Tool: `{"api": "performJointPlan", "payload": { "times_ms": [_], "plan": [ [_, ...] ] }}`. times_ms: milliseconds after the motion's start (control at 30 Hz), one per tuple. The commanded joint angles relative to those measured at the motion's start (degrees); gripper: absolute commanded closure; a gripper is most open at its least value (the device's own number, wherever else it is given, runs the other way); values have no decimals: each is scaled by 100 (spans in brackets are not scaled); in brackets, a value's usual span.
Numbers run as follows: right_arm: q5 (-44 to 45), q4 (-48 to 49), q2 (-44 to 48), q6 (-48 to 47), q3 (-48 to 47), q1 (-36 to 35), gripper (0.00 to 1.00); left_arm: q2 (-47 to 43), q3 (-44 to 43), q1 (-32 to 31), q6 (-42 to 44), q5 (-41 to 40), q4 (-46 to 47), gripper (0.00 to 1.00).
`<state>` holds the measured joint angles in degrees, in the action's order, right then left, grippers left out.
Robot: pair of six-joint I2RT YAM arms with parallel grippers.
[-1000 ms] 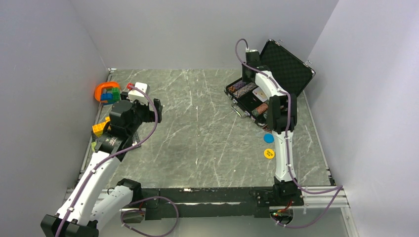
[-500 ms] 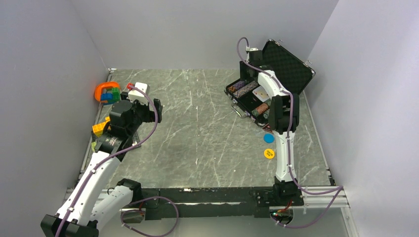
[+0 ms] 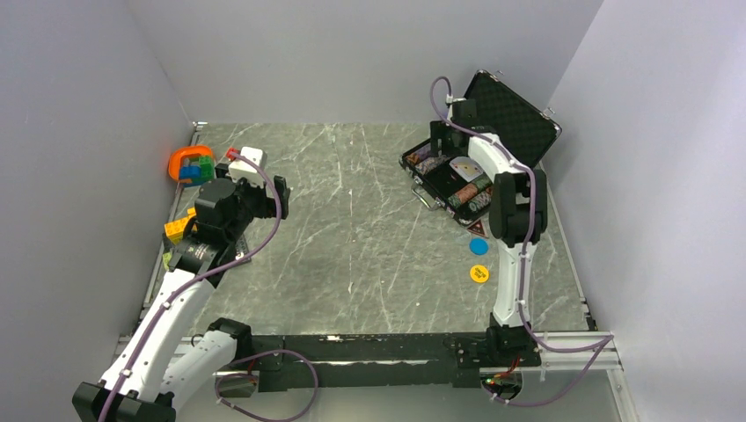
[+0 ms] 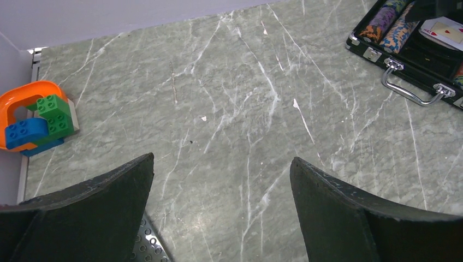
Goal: Pack up texas hold em set
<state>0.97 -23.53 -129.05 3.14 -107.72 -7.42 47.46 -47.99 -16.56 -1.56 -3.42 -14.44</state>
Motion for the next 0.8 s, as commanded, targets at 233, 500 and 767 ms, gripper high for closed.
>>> {"api": "performJointPlan", "payload": {
  "times_ms": [233,500,767],
  "plan": [
    [-212,-27,2826,1108,2176,-148,8,-171,29,-32,-90,228,181,2],
    [429,-1104,4139,1580,3693,-178,8,-236,34,-107,-51,131,170,2],
    [1253,-2207,4579,1936,4598,-176,12,-253,39,-329,13,1,167,2]
  ]
}}
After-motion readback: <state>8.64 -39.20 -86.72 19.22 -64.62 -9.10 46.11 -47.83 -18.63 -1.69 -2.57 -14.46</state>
